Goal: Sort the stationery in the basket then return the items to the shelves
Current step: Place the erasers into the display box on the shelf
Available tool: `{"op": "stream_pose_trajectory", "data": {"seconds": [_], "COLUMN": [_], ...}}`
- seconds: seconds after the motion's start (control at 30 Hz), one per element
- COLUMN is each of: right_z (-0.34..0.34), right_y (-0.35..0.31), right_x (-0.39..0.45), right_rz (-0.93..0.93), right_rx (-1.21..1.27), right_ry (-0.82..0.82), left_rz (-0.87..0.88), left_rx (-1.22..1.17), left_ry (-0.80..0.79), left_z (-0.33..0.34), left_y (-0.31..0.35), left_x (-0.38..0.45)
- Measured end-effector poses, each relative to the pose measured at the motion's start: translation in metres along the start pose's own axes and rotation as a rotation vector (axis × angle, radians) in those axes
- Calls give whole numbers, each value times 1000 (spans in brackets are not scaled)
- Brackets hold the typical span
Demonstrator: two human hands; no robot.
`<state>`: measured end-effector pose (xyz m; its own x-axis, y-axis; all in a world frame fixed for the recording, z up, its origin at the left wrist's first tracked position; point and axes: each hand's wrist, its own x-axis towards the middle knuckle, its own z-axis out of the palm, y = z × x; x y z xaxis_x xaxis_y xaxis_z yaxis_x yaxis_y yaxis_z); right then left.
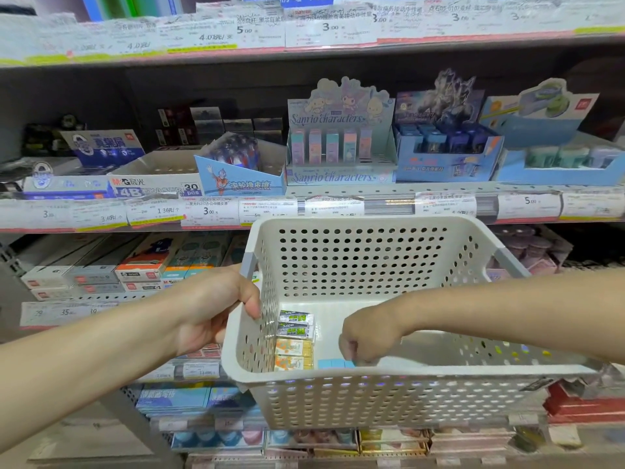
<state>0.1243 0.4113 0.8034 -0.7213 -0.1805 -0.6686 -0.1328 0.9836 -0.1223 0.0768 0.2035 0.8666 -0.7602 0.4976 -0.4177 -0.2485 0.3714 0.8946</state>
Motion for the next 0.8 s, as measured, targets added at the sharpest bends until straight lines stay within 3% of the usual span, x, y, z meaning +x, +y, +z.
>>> {"op": "stream_pose_trajectory", "data": {"seconds": [0.2, 0.43, 0.63, 0.8], "right_z": [1, -5, -34, -59], "right_y": [5, 8, 15, 24], "right_x": [1, -4, -27, -54], "right_rz": [-8, -27, -38, -151], "right_rx": [280, 530, 586, 728], "right_ry": [104, 93, 308, 533], "left_rz": [-8, -6, -10, -11], "left_rx": [-5, 3, 5, -6], "left_ry": [-1, 5, 3, 12], "left_z": [0, -2, -3, -2], "left_y": [-2, -3, -4, -3], "left_x": [1, 4, 4, 3]}}
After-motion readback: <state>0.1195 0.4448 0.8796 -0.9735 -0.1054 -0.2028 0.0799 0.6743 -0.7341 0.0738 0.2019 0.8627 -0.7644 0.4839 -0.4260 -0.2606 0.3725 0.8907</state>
